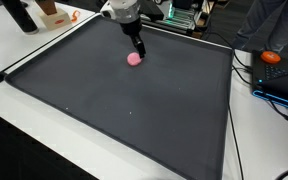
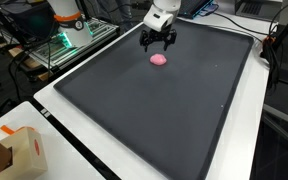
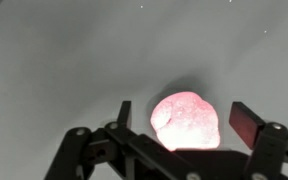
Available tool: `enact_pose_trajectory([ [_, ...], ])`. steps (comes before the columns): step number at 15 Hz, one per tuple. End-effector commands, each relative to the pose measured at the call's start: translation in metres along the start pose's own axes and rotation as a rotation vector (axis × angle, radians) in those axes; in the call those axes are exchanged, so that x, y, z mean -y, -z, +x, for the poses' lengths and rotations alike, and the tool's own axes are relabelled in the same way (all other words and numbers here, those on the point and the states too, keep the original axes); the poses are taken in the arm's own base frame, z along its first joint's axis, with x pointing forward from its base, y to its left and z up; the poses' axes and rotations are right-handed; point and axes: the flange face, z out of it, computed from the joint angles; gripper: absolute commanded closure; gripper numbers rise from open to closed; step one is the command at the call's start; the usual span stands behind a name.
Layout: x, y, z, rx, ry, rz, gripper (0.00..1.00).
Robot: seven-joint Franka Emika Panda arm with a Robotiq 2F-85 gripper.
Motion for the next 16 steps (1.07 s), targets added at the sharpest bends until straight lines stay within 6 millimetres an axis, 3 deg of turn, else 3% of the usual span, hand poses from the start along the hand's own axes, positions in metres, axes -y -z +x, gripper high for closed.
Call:
enact_pose_trajectory([
  [1,0.001,-0.017,0.004,-0.009,0.013,0.029,0.00],
  [3,0.002,-0.022,0.008,-0.026,0.022,0.032,0.00],
  [5,0.003,-0.026,0.011,-0.040,0.024,0.034,0.27],
  [8,0.003,-0.030,0.013,-0.050,0.029,0.037,0.51],
  [15,0.005,-0.028,0.012,-0.058,0.027,0.029,1.00],
  [16,0.005,-0.027,0.012,-0.060,0.028,0.028,0.99],
])
